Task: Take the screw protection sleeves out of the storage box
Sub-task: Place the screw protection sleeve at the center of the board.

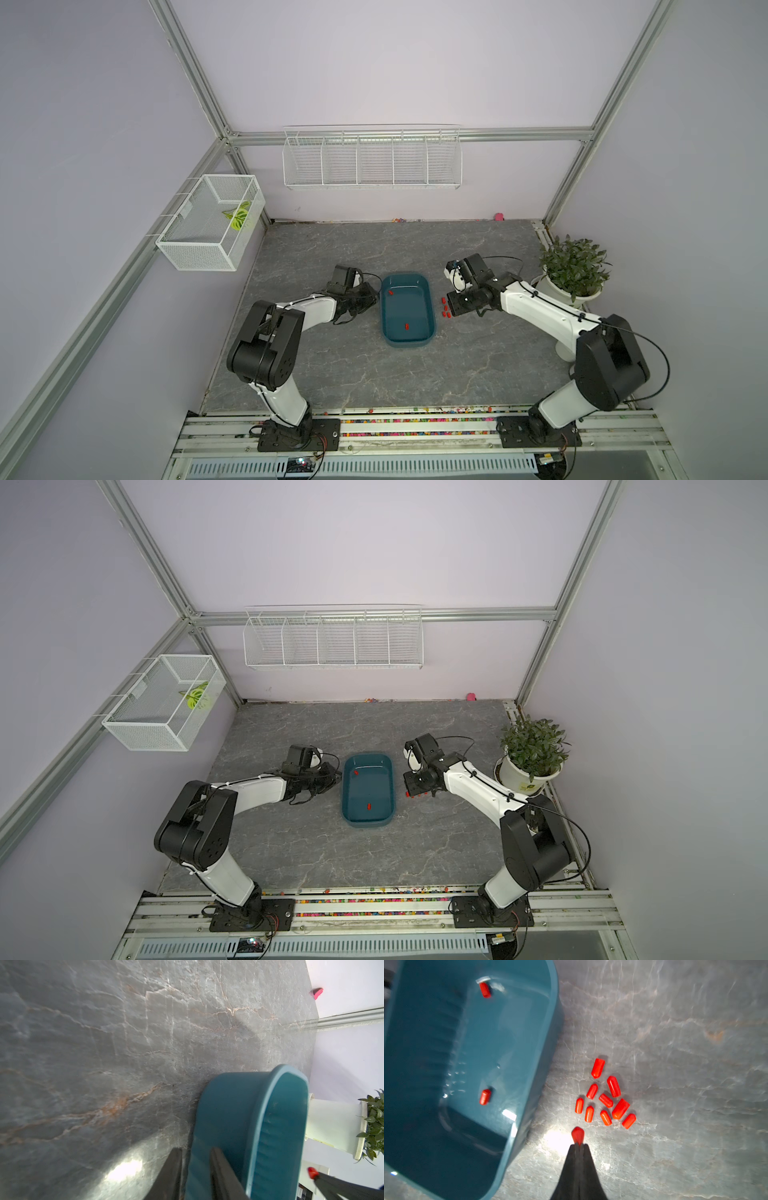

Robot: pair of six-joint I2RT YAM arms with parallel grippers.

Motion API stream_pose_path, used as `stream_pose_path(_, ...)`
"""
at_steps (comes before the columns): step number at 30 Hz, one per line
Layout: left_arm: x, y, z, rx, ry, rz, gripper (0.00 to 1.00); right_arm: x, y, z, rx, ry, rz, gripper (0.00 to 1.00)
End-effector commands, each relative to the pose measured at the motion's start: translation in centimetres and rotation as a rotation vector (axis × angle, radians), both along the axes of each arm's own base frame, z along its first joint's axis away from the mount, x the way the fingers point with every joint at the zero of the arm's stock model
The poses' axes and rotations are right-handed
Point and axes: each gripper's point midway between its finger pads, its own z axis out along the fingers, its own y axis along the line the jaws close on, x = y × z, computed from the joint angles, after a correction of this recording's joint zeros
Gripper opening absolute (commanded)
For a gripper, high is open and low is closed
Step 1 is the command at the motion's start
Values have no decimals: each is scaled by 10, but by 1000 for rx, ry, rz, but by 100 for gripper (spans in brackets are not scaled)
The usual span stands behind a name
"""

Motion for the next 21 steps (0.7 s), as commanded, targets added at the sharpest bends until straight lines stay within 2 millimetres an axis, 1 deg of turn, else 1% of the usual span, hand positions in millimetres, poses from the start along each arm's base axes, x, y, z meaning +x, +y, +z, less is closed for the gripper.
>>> stream_pose_path(1, 3, -1, 0, -8, -10, -9, 30, -2, -7, -4, -7, -27, -14, 0)
stream_pose_path(4, 3, -2, 1, -10, -12, -10, 30, -6, -8, -11, -7, -14, -22, 0)
stream_pose_path(13, 2, -2, 1, -12, -11, -12, 30, -6, -12, -35, -38, 12, -41, 0)
stream_pose_path(21, 2, -2, 1, -14, -14, -14, 30, -6, -13, -64, -65, 56, -45, 0)
